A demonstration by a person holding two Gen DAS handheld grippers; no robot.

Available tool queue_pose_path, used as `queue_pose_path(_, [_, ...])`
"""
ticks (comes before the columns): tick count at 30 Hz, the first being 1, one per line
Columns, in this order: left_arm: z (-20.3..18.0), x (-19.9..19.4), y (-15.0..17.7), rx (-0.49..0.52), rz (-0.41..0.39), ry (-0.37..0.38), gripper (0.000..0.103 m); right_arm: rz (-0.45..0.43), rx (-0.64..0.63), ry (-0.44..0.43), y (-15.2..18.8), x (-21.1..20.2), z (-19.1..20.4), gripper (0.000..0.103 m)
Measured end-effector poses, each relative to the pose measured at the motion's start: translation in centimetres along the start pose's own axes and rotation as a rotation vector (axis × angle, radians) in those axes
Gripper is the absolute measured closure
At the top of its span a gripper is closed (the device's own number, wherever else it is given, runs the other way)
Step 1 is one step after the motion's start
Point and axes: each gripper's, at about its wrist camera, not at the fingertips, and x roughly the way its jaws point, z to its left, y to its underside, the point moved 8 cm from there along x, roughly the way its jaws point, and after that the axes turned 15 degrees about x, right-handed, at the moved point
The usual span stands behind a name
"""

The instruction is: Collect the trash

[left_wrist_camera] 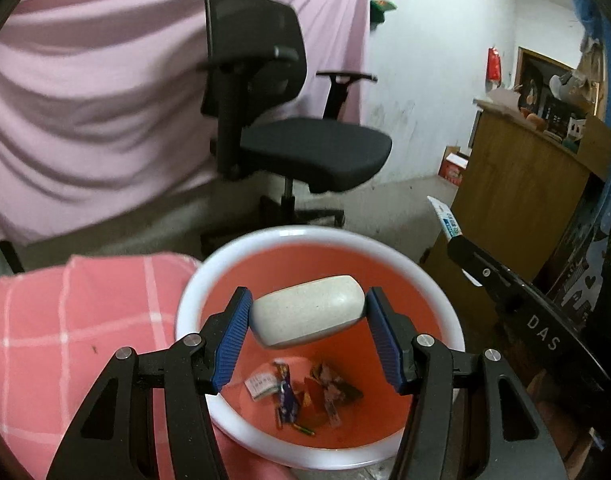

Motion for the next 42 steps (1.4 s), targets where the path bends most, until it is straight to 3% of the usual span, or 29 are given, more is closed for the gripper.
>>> queue_pose_path(3, [0.4,0.9,0.7,-0.004,0.042,-0.018,0.050,0.071,-0.007,0.059,1.0,1.3,-0.8,0.082])
queue_pose_path(5, [0.9,1.2,1.2,-0.008,0.063,-0.035,0.050,0.098,0.001,0.079,1.5,1.7,-1.2,0.073])
queue_pose_path(9, [1.6,1.3,2.0,-0.030,0.074,-0.037,0.048,0.108,0.001,0.084,1.8,1.7,-1.3,0.069])
queue_pose_path(13, [2.4,0.6,2.2,-0.044,0.065,-0.055,0.043,0.102,-0.003,0.079,1.9,1.4,-1.1,0.057])
queue_pose_path(21, [3.8,-0.6,2.5,-0.064,0.054,-0.083,0.040,0.096,-0.017,0.077,2.0,1.7,-0.3,0.053])
queue_pose_path(24, [4.6,-1.6,2.5,-0.088,0.022,-0.087,0.040,0.077,-0.012,0.062,1.7,1.3,0.2,0.053])
queue_pose_path(26, [5.2,-2.2,2.3,-0.103,0.007,-0.098,0.023,0.061,-0.012,0.054,1.4,1.2,0.5,0.052])
queue_pose_path(30, [6.2,-4.2,2.0,-0.112,-0.049,-0.136,0.022,0.036,-0.004,0.042,1.0,0.9,1.1,0.049])
queue_pose_path(34, [7.2,-5.9,1.7,-0.109,-0.078,-0.167,0.021,0.022,0.000,0.025,0.9,0.5,1.9,0.032])
queue_pose_path(38, [8.0,-8.4,1.6,-0.122,-0.143,-0.196,0.003,0.016,-0.041,0.009,1.1,-0.5,3.5,0.025])
queue_pose_path(42, [8.5,-10.5,1.5,-0.123,-0.204,-0.217,0.003,-0.024,-0.078,-0.019,1.4,-2.4,5.2,0.013])
